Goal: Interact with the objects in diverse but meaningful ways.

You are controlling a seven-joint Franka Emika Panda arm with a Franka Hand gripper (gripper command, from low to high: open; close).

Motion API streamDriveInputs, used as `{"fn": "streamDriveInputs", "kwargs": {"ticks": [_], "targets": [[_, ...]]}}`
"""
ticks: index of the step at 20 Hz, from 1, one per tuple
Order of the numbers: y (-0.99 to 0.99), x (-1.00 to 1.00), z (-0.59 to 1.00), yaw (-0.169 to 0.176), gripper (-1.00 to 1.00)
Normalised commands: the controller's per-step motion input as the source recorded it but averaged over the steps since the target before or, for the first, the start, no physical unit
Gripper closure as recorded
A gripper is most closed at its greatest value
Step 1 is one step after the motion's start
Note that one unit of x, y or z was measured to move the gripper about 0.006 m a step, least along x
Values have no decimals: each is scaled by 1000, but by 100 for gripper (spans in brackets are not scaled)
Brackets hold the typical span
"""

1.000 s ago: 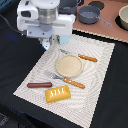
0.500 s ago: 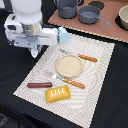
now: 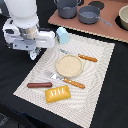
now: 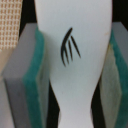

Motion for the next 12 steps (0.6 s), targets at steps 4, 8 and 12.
{"fn": "streamDriveInputs", "kwargs": {"ticks": [4,8,12], "targets": [[126,0,95,0,-100],[24,7,626,-16,-100],[-259,185,1000,-53,-100]]}}
